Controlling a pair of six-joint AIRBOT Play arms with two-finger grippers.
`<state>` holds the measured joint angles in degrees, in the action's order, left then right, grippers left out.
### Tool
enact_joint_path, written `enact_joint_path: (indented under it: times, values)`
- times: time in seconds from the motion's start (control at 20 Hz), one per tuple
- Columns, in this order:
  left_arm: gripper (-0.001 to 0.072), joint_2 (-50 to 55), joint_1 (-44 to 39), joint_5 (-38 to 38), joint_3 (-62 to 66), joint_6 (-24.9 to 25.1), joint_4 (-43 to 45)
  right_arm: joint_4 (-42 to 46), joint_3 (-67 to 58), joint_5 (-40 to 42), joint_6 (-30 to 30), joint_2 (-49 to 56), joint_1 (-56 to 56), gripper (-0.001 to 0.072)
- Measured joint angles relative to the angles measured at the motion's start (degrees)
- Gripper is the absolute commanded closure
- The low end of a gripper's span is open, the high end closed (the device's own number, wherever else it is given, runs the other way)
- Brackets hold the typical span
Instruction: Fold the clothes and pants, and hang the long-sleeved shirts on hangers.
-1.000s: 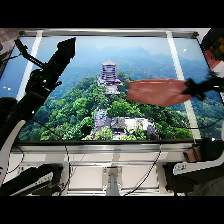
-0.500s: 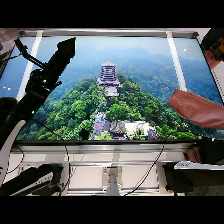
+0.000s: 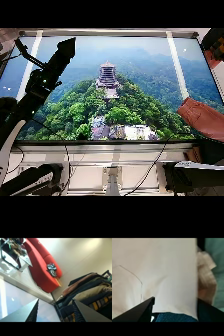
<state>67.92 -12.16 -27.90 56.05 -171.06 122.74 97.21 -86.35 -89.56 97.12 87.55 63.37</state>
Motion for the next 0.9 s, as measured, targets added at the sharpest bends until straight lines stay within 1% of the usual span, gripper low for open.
enact_joint_path:
  times: [0.15,0.2,0.25,0.3,0.35,0.4,0.45,0.55,0.6,0.75,0.9]
  values:
    - [0.0221,0.0,0.0,0.0,0.0,0.0,0.0,-2.0,-6.9,-1.1,1.0,0.0,0.0,0.0152]
    - [0.0221,0.0,0.0,0.0,0.0,0.0,0.0,-4.6,-9.6,-1.4,1.4,0.0,-0.2,0.0216]
    - [0.0226,0.0,0.0,0.0,0.0,0.0,0.0,-8.6,-12.3,-1.2,1.7,0.0,-0.6,0.0315]
    - [0.0263,0.0,0.0,0.0,0.0,0.0,0.0,-13.0,-14.7,-0.8,1.9,0.0,-1.2,0.0401]
    - [0.0303,0.0,0.1,-0.1,0.0,0.0,0.0,-18.5,-16.8,-0.4,2.0,0.0,-2.4,0.0515]
    - [0.0357,-0.1,0.3,-0.1,0.0,0.0,0.0,-24.0,-18.5,0.0,1.9,0.0,-3.8,0.066]
    - [0.0432,-0.3,0.6,-0.1,0.0,0.0,0.0,-29.9,-19.9,0.5,1.0,0.0,-5.9,0.0701]
    - [0.065,-1.0,1.5,-0.1,0.0,0.0,0.0,-40.2,-21.6,0.8,-1.3,0.0,-11.5,0.0701]
    - [0.0688,-1.6,2.0,-0.2,0.0,0.1,0.0,-44.6,-22.1,1.0,-2.5,0.0,-15.1,0.0703]
    - [0.0689,-4.0,4.0,-0.1,0.0,2.0,0.2,-52.0,-22.9,0.9,-5.9,0.1,-27.4,0.0703]
    - [0.0689,-7.1,5.5,0.6,0.0,3.2,0.2,-55.3,-23.2,0.9,-8.0,0.9,-41.0,0.0703]
